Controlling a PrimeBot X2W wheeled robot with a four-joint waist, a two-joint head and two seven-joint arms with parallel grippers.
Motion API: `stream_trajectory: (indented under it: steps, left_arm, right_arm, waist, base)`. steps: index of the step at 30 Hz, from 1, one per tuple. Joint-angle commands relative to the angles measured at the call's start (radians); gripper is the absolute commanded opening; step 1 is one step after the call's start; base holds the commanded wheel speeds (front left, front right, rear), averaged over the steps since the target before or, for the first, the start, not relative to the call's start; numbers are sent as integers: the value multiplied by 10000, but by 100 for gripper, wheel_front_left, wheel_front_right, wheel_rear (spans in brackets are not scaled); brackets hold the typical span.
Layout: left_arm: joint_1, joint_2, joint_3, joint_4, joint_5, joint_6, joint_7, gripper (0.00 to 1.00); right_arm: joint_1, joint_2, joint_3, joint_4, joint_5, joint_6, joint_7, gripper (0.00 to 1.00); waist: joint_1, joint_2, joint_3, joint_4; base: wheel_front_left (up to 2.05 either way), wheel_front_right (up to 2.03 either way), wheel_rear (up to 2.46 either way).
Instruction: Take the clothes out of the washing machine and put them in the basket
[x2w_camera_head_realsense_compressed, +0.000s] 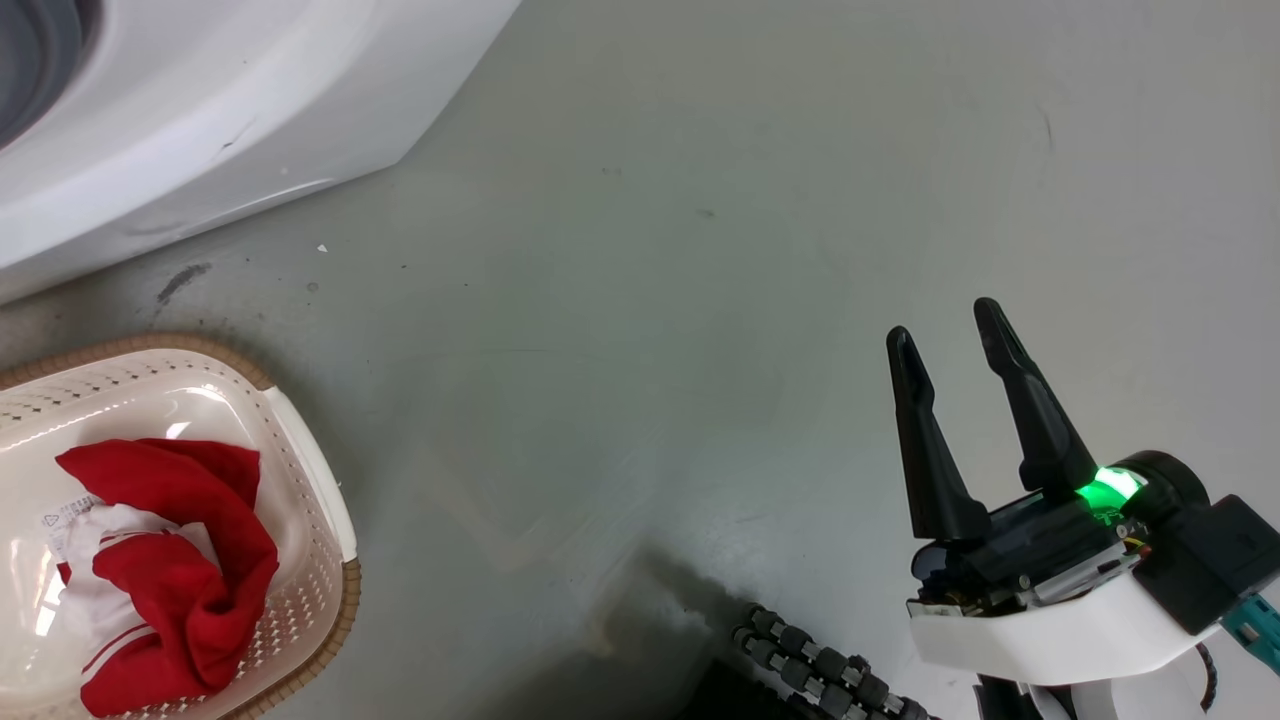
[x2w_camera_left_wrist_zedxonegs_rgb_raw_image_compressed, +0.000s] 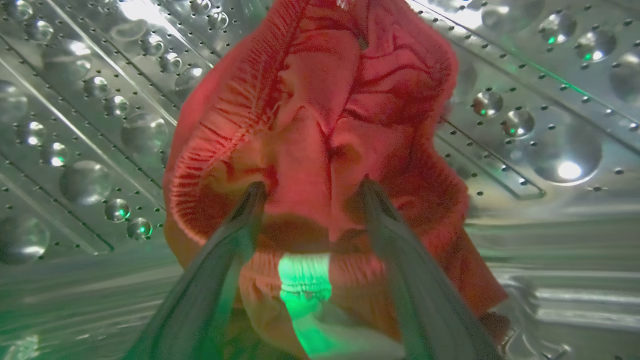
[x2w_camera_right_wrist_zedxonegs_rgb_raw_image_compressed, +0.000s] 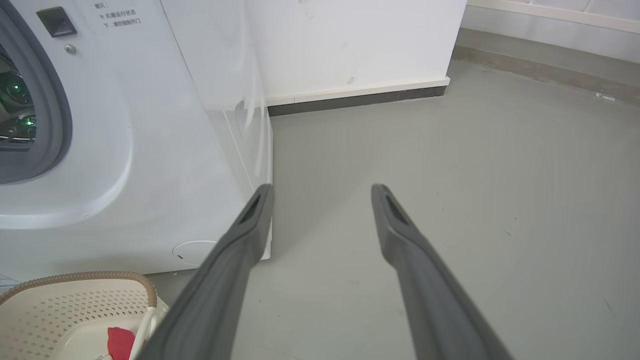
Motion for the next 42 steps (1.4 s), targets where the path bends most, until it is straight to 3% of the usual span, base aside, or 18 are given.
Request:
stream_trajectory:
  steps: [1,2,9,17,25,34,42]
  left_arm:
    - [115,-149,-123,140,-33,-44,-77,32]
    - [44,-160,-138,180,-26,-118,-175,0]
    - [-413,-124,-186,509,138,-153,-1493,0]
    - [-833,-39,-92,751,323,139,-3684,0]
    - [-292,175,-1,808,282,46,-5634,0]
    - [1584,-493,179,885,-188,161,-7750,0]
    - [3765,-1223,562,307,-837,360,-9000,0]
  right_arm:
    - [32,13,16,-54,-4,-9,-14,100]
    - [15,13,32,-75,-1,-11,-16,100]
    - [-77,13,106,-49,64,-9,-14,100]
    - [-352,13,19,-51,122,-9,-15,100]
    - [-722,13,26,123,181,-9,-15,100]
    - [-826,12,-285,323,-152,-11,-15,100]
    - [-463,10,-576,536,-578,-9,53,100]
  waist:
    - [-1,0,21,3]
    - [-1,0,45,3]
    - [-1,0,61,-16]
    - [-1,0,7,-18]
    - [-1,0,-389,-56]
    - [-1,0,-1509,621]
    - [-1,0,-2755,1416]
  base:
    - [3,3,3]
    - [3,3,3]
    - [1,1,1]
    - [0,0,0]
    - [0,0,0]
    - [0,0,0]
    - [0,0,0]
